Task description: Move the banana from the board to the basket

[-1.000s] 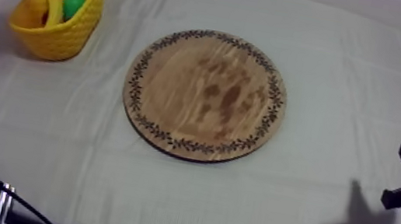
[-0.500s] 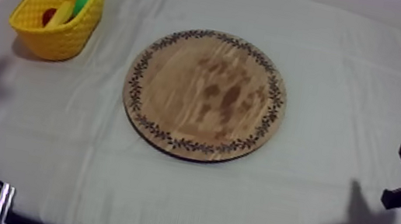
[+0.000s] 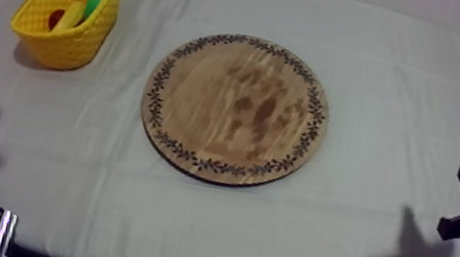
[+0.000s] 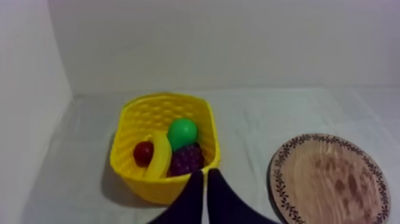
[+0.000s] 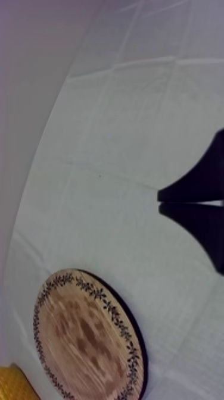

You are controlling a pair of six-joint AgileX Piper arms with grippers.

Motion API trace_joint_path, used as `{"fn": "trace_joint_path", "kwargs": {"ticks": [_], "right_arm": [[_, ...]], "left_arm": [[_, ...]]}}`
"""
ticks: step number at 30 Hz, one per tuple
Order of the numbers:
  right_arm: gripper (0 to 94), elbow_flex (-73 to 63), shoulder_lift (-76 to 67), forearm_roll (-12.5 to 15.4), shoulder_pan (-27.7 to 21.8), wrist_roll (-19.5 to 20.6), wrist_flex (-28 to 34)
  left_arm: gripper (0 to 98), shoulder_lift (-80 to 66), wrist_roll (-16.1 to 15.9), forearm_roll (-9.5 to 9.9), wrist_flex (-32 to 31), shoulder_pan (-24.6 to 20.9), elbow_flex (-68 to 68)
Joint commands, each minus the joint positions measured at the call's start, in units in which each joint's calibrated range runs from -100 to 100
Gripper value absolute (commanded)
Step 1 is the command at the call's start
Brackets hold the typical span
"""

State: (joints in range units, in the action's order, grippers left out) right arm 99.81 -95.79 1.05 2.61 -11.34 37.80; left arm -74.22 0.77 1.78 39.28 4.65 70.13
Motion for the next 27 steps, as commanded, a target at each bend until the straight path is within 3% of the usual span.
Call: {"fn": "trace_joint_path", "kwargs": {"ticks": [1,7,16,22,27], "right_arm": [[0.2,-0.03,0.03,0.0,-0.01,0.0,0.03],[0.2,-0.03,0.03,0.0,-0.01,0.02,0.03],[0.2,-0.03,0.03,0.0,0.06,0.01,0.03],[0.2,-0.03,0.03,0.0,0.07,0.0,0.03],[0.2,-0.03,0.03,0.0,0.07,-0.01,0.03]], "left_arm": [[0.0,-8.94,0.83,0.0,-1.81,-0.47,15.48],[0.0,-16.58,1.71,0.02,-2.26,-1.7,22.63],[0.0,-23.58,0.08,-0.8,-2.21,-1.63,27.91],[0.0,-25.38,5.13,0.04,-5.84,-2.26,29.44],[0.0,-25.69,6.78,0.21,-6.52,-1.96,29.71]]}}
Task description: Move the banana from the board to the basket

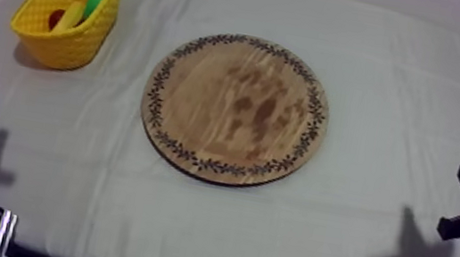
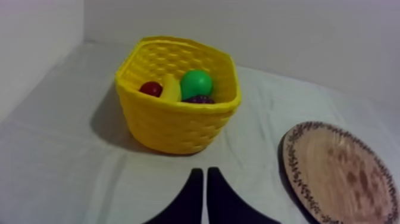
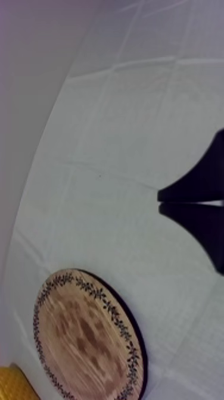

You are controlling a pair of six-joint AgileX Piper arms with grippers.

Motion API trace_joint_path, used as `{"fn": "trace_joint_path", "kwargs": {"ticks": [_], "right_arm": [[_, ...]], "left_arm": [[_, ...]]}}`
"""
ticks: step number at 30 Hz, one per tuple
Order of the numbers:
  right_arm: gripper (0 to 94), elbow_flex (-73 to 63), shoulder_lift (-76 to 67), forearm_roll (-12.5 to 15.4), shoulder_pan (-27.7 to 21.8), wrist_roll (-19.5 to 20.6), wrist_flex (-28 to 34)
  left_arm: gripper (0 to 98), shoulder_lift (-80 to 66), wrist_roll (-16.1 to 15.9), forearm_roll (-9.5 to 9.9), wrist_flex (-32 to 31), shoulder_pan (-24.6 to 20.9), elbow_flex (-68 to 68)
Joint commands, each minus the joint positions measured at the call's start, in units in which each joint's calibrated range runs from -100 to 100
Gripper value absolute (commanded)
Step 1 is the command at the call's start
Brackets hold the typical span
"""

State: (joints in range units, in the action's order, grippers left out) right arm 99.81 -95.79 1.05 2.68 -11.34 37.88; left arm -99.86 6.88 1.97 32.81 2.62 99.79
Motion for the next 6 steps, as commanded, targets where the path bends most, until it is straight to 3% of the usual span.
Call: {"fn": "trace_joint_path", "kwargs": {"ticks": [1,6], "right_arm": [[0.2,-0.03,0.03,0.0,0.0,-0.01,-0.06],[0.2,-0.03,0.03,0.0,0.0,0.0,-0.06]], "left_arm": [[0.0,-0.07,0.78,0.03,-0.1,0.13,0.06],[0.0,-0.13,0.97,0.09,-0.21,0.22,0.09]]}}
